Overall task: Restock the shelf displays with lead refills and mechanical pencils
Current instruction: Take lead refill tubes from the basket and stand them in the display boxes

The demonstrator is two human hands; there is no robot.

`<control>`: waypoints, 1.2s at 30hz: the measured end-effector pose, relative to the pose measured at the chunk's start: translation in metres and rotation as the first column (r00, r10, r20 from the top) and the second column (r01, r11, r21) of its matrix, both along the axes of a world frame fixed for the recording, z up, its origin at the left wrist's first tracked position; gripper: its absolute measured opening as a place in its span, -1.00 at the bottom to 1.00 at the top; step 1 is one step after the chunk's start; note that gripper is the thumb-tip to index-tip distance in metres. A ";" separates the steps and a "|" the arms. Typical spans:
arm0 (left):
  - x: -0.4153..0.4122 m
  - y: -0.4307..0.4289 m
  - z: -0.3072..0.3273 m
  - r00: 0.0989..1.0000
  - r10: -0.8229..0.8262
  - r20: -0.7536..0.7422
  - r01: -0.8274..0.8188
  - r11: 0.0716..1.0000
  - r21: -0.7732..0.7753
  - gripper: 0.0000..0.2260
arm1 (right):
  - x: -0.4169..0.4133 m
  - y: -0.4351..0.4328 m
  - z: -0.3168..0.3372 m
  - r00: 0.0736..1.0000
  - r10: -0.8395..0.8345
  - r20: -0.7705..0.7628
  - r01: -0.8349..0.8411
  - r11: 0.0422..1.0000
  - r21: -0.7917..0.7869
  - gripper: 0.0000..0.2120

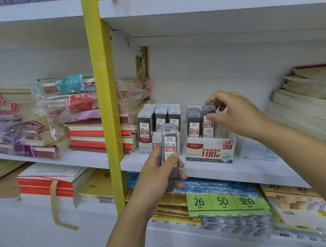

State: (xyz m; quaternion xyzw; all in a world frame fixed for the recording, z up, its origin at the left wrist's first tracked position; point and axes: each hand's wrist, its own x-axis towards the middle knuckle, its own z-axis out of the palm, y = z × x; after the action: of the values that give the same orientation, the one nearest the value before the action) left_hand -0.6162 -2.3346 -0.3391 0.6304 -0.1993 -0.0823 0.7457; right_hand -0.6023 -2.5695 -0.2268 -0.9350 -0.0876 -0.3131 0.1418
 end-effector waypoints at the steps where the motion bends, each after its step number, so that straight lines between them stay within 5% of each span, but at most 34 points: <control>1: 0.000 0.000 0.000 1.000 0.001 0.001 -0.001 1.000 -0.019 -0.89 | 0.001 0.000 -0.001 1.000 -0.014 0.008 0.014 1.000 -0.021 -0.78; 13: -0.004 -0.001 0.001 1.000 -0.006 -0.018 0.005 0.998 -0.061 -0.89 | 0.005 -0.002 -0.008 0.991 -0.128 -0.031 0.122 0.981 -0.151 -0.66; 16: -0.005 -0.002 0.002 1.000 -0.016 -0.017 0.015 0.998 -0.059 -0.79 | -0.003 0.005 -0.011 0.983 -0.173 0.059 0.182 0.953 -0.241 -0.69; 18: -0.007 -0.003 0.004 1.000 -0.016 -0.006 0.016 0.998 -0.056 -0.75 | -0.018 0.017 -0.016 0.985 -0.096 0.147 0.116 0.984 -0.137 -0.74; 20: -0.009 -0.005 0.005 1.000 -0.021 0.013 0.022 0.998 -0.052 -0.85 | -0.036 0.034 -0.021 0.995 0.080 0.068 -0.088 0.988 0.124 -0.78; 24: -0.013 -0.010 0.006 0.999 -0.033 0.034 0.034 0.999 -0.032 -0.91 | -0.052 0.058 -0.034 0.924 0.373 -0.084 -0.273 0.798 0.537 -0.76; 30: -0.012 -0.013 0.004 0.997 -0.060 0.042 0.061 0.998 -0.010 -0.82 | -0.055 0.040 -0.025 0.968 0.250 0.026 -0.199 0.700 0.686 -0.83; 36: -0.005 -0.016 0.005 0.999 -0.032 0.013 0.032 0.999 -0.029 -0.83 | -0.045 -0.012 0.023 0.963 0.112 0.245 -0.224 0.840 0.495 -0.69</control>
State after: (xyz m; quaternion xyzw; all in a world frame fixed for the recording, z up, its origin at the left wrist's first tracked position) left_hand -0.6215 -2.3502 -0.3346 0.6168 -0.2150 -0.0874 0.7521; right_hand -0.6468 -2.5813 -0.2038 -0.8131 -0.0963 -0.4066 0.4053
